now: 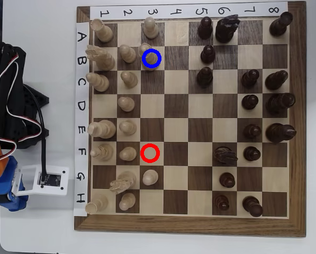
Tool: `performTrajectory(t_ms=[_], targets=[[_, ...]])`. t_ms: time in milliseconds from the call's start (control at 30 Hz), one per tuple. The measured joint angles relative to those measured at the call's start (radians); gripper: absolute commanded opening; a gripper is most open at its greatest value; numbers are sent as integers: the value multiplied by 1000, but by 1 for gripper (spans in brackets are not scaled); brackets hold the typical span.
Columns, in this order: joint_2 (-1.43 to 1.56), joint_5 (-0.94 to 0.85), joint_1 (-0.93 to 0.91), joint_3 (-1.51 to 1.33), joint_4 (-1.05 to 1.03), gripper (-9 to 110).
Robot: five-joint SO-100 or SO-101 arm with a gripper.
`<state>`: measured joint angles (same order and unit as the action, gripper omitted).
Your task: Move the piece to destination
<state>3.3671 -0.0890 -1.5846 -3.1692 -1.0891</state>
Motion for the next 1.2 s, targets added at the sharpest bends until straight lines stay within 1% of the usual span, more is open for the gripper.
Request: performTrajectory(t_ms=[1200], targets=[[0,0,0,0,0,0]])
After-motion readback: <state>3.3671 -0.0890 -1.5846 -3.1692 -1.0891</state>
